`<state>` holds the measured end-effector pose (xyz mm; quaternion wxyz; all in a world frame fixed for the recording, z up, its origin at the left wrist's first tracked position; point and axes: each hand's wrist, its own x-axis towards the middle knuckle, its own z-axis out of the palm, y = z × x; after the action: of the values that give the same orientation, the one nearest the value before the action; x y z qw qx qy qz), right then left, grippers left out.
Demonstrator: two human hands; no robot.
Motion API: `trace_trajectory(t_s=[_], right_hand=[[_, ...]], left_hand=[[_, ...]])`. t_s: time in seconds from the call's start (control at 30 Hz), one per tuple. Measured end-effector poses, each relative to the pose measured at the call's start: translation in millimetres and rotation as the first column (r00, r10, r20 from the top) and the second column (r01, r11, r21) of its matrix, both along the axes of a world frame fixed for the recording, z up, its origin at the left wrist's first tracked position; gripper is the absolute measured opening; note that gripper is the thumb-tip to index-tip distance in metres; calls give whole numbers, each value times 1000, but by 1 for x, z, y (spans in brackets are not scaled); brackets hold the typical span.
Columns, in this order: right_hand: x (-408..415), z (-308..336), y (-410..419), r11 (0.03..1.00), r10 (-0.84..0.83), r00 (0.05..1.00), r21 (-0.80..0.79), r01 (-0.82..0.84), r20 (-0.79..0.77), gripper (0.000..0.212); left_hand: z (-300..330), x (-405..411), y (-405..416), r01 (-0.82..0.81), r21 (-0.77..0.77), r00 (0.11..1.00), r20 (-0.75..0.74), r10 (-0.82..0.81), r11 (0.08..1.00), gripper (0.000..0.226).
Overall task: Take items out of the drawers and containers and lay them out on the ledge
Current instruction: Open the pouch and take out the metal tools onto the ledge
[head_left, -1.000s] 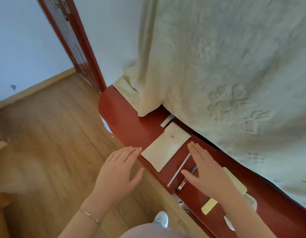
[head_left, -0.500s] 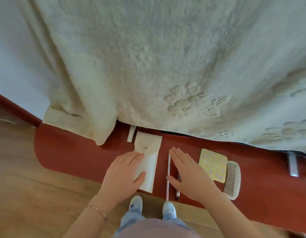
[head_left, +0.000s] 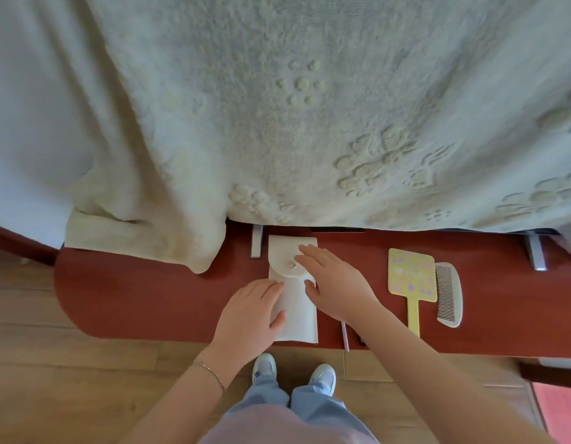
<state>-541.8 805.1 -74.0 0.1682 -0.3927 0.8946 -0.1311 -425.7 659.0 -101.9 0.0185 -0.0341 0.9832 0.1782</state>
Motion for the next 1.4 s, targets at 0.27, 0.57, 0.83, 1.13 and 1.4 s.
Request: trace_trajectory(t_s=[0.27, 0.57, 0.83, 1.13, 1.4], right_hand=[[-19, -23, -13, 984, 136, 984, 132, -122, -111, 66], [-11, -24, -13, 992, 40, 996, -119, -49, -76, 33], [-3, -13, -1, 940, -76, 996, -336, 53, -55, 35], [-17, 32, 2, 727, -403, 866, -470, 500, 297, 20], [-35, 40, 5, 714, -535, 833, -604, 355, -143, 38]], left_hand=[[-9, -10, 7, -325, 413, 944, 193, 266, 851, 47], [-1, -31, 15, -711, 667, 676, 559, 479, 224, 45], [26, -29, 12, -640, 767, 748, 607, 268, 45, 37], [32, -16, 19, -532, 791, 846, 477, 238, 304, 30], [42, -3, 12, -448, 874, 894, 438, 90, 190, 43]])
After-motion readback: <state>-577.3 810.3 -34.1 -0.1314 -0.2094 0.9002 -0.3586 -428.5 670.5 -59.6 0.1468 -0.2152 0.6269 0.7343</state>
